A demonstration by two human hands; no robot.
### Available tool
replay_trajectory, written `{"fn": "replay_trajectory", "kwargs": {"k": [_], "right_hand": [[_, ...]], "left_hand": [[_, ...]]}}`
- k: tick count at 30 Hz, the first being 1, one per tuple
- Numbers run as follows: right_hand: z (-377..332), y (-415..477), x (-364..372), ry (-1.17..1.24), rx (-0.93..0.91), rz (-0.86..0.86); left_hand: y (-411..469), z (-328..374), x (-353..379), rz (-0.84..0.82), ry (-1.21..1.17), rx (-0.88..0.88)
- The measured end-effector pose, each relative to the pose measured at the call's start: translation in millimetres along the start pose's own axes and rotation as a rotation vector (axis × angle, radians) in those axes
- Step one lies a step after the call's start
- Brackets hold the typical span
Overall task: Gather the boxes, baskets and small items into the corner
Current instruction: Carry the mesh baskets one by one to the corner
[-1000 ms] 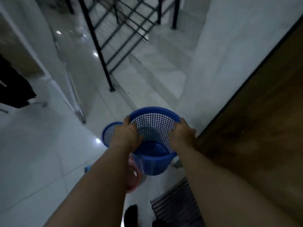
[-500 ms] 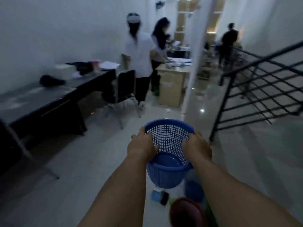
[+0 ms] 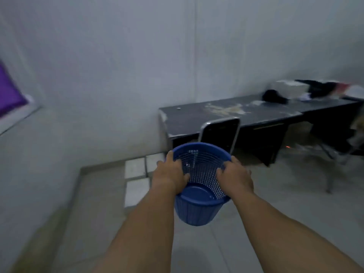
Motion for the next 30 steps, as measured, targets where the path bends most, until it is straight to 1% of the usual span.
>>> {"fn": "replay_trajectory", "kwargs": {"k": [5, 9, 15, 19, 22, 25, 30], "right_hand": [[-150.9, 19.2, 49.1, -0.020, -0.274, -0.059], [-236.0, 33.8, 89.2, -0.032, -0.410, -0.121], [-331.9, 90.1, 137.2, 0.033, -0.591, -0.221], [-388.5, 138.6, 169.4, -0.036, -0.710, -0.350], [-432.8, 172.4, 188.8, -0.045, -0.760, -0.415], [-475.9, 188.3, 204.6, -0.056, -0.833, -0.434], [-534.0, 202.1, 245.8, -0.049, -0.870, -0.510]], "left_hand": [[-5.4, -139.6, -29.4, 0.070, -0.043, -0.261], [1.8, -220.4, -31.5, 0.094, -0.080, -0.402], [63.1, -308.3, -30.8, 0.113, -0.090, -0.519], [107.9, -353.0, -24.8, 0.079, -0.119, -0.608], [134.2, -385.3, -26.9, 0.093, -0.154, -0.673], [150.1, -416.6, -28.1, 0.072, -0.159, -0.746], [179.1, -476.3, -31.0, 0.021, -0.115, -0.777]]}}
Point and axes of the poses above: each hand's wrist, its own y-axis towards the middle knuckle, its own x-axis out of the palm, z = x × y, the point moved 10 cm from there along y, towards the middle knuckle, and after that the axes turned 14 degrees about -y, right-handed, at the moved point
